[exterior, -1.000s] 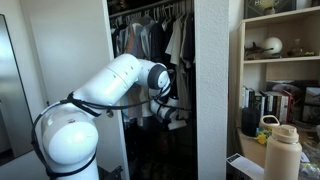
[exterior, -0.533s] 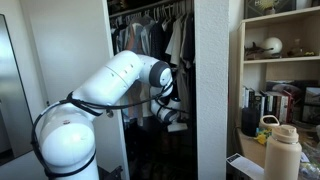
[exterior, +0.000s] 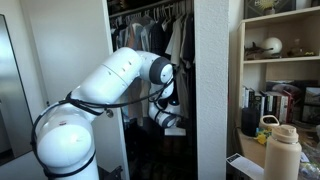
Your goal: Move the brown shoes on the shoe rack forwards
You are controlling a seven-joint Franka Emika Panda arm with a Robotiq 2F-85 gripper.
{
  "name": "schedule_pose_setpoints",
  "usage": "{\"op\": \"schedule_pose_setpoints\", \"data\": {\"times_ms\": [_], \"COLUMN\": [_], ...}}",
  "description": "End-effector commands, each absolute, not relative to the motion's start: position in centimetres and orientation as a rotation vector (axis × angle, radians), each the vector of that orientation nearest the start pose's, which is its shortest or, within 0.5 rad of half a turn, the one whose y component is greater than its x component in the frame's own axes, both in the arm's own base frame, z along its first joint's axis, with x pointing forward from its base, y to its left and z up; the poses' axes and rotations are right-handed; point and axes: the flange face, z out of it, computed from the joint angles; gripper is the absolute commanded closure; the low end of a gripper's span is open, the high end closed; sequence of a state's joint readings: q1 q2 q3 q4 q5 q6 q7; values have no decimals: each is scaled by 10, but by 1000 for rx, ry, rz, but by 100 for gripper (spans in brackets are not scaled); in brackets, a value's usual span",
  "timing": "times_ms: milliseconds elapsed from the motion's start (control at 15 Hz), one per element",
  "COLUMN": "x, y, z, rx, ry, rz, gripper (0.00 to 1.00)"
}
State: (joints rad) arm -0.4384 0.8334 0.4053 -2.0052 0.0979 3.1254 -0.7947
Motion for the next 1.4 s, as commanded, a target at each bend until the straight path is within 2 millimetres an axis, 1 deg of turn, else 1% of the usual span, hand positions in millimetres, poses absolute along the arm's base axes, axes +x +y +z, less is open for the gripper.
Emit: {"op": "schedule_pose_setpoints", "data": {"times_ms": [0, 333, 600, 800, 1067, 1133, 1200, 1333], "x": [595, 573, 561, 560, 565, 566, 567, 576], "y": [-40, -54, -70, -81, -77, -75, -71, -66], "z": [143, 141, 137, 130, 121, 120, 120, 131], "rx": [-2915, -2981, -3054, -3113, -3172, -3180, -3190, -3196], "ry": [-576, -407, -244, -169, -192, -201, -225, -245], "rz": [-731, -719, -764, -758, -699, -689, -683, -720], "gripper": [98, 98, 98, 98, 98, 67, 65, 53]}}
